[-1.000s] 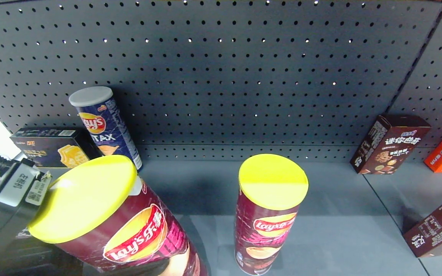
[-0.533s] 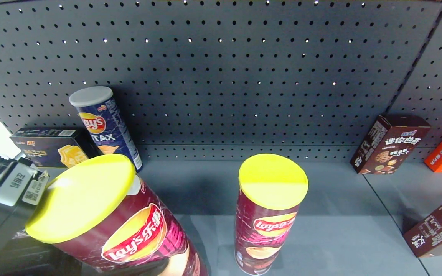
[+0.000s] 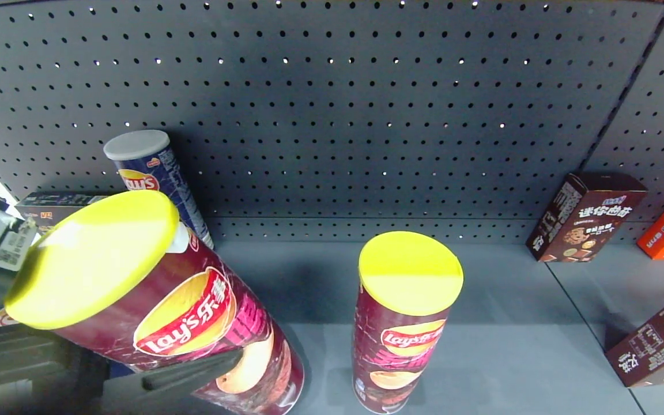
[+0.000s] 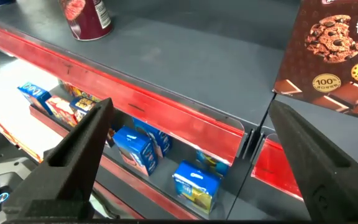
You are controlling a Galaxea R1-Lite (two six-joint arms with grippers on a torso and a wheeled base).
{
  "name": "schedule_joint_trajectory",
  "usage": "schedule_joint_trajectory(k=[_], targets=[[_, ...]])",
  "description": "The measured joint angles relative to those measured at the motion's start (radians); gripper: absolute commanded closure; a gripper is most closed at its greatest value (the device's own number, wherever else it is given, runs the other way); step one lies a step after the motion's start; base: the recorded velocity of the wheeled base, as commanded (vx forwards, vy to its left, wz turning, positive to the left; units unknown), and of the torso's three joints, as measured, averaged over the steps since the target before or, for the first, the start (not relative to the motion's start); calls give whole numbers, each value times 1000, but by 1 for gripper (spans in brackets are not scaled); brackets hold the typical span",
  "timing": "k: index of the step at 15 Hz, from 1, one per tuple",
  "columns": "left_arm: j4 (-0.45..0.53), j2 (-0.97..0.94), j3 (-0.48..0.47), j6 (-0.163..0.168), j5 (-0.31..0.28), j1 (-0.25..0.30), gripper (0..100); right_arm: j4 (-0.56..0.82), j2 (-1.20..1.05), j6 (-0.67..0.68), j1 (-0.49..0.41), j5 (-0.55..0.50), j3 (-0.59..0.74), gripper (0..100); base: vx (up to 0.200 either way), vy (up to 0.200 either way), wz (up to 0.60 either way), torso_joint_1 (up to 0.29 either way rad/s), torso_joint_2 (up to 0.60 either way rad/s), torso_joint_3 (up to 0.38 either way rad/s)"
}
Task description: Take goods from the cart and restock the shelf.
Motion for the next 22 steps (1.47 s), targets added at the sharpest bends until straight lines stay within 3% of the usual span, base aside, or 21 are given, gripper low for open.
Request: schedule_joint_trajectory(k=[4, 6, 7, 8, 10, 17, 22], targets=[[27, 4, -70, 2, 0, 40, 100, 0, 0, 0, 0, 0, 0, 0, 0, 0, 0, 0, 0, 0], [145, 18, -163, 8, 0, 43, 100, 0, 0, 0, 0, 0, 0, 0, 0, 0, 0, 0, 0, 0], [266, 25, -223, 42, 0, 45, 100, 0, 0, 0, 0, 0, 0, 0, 0, 0, 0, 0, 0, 0], [349, 34, -274, 99, 0, 52, 100, 0, 0, 0, 0, 0, 0, 0, 0, 0, 0, 0, 0, 0], [432, 65, -357, 164, -4, 67, 100, 0, 0, 0, 0, 0, 0, 0, 0, 0, 0, 0, 0, 0], [484, 236, -499, 180, -10, 79, 100, 0, 0, 0, 0, 0, 0, 0, 0, 0, 0, 0, 0, 0], [454, 382, -558, 179, -11, 97, 100, 0, 0, 0, 0, 0, 0, 0, 0, 0, 0, 0, 0, 0]])
